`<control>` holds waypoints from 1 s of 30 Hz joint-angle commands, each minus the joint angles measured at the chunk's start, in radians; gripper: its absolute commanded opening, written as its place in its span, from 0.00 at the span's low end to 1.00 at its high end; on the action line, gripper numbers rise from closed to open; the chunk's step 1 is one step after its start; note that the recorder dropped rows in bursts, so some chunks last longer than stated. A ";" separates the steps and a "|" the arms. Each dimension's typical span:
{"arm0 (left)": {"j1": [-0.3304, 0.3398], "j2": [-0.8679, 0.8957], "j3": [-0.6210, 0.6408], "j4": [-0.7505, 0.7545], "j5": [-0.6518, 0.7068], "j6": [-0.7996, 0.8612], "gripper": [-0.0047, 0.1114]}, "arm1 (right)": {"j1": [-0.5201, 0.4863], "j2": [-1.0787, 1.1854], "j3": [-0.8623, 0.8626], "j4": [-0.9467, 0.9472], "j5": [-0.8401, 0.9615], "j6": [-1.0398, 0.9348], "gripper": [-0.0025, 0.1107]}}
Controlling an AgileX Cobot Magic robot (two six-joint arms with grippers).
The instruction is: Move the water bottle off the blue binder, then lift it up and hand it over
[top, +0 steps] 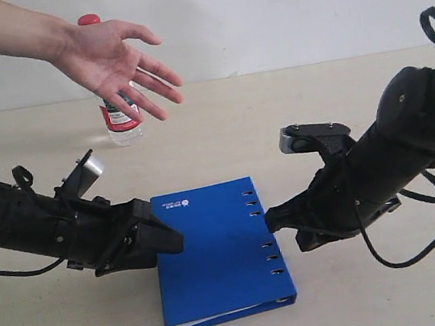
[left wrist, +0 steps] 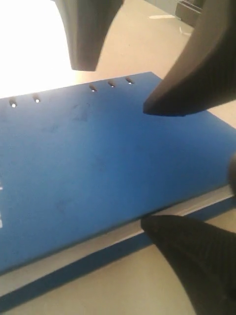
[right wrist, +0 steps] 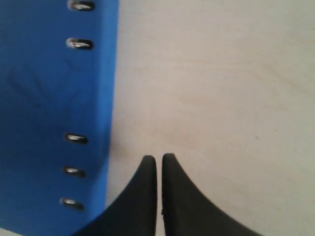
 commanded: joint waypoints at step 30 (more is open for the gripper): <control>-0.065 0.081 0.005 -0.256 0.145 0.170 0.17 | -0.003 0.060 0.002 0.501 0.150 -0.512 0.02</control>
